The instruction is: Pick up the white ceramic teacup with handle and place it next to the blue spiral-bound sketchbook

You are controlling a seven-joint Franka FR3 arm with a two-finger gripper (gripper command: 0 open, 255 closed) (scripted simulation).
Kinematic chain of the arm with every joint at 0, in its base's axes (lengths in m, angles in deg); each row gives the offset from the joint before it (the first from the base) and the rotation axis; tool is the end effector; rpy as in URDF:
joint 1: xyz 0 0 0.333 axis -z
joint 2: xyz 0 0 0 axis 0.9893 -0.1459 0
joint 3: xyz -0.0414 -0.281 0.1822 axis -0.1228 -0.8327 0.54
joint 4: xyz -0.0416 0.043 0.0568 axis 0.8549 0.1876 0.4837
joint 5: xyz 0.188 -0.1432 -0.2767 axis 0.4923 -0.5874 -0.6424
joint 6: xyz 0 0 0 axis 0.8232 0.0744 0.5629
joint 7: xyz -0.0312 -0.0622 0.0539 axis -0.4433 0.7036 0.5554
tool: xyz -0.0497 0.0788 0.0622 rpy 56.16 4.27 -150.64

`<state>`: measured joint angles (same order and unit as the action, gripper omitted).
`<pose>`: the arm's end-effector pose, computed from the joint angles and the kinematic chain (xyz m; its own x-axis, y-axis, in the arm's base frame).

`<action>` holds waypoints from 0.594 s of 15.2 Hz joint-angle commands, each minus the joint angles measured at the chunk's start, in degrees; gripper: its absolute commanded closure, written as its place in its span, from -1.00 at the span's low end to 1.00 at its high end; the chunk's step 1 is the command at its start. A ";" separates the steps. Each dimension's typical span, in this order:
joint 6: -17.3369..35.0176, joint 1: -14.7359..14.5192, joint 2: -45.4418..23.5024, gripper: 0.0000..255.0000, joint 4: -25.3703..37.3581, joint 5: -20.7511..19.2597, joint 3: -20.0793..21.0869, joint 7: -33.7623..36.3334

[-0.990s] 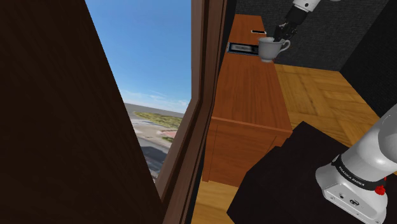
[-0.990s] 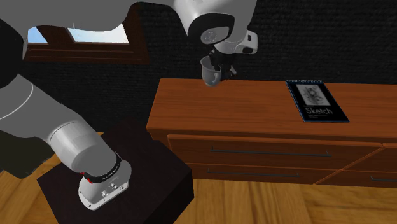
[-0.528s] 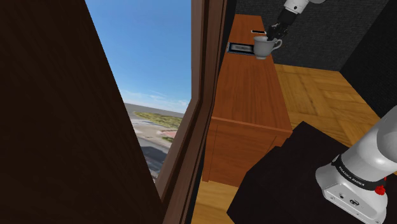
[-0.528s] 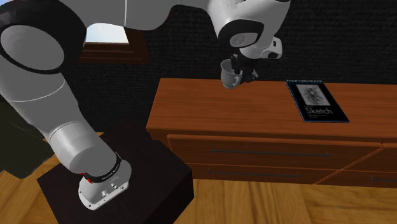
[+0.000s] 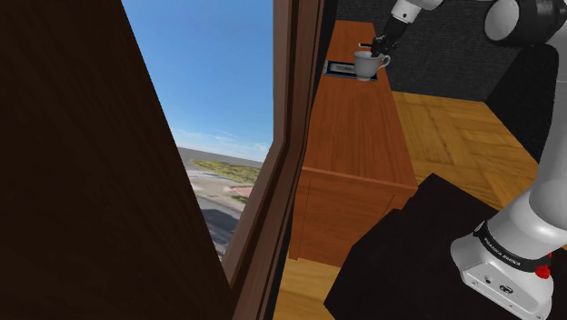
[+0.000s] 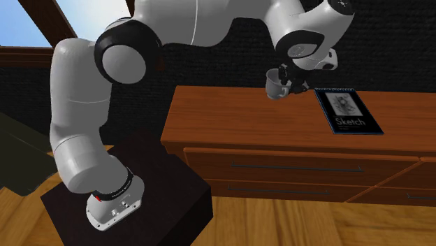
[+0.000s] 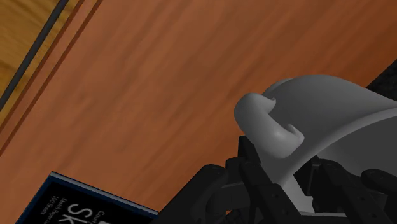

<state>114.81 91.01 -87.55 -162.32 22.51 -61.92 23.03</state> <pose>0.6173 -0.3100 0.4735 0.9640 -0.2130 0.1593 -0.1721 -0.9561 -0.2372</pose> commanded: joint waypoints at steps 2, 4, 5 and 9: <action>-4.72 4.87 -9.47 1.00 14.06 2.40 1.31 0.53; -9.17 9.11 -17.69 1.00 27.44 3.72 2.67 2.33; -13.95 13.11 -25.47 1.00 41.23 4.49 4.02 4.92; -9.61 11.35 -23.32 1.00 34.00 4.33 3.79 2.94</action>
<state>104.52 102.50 -110.87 -127.63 26.76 -58.13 26.26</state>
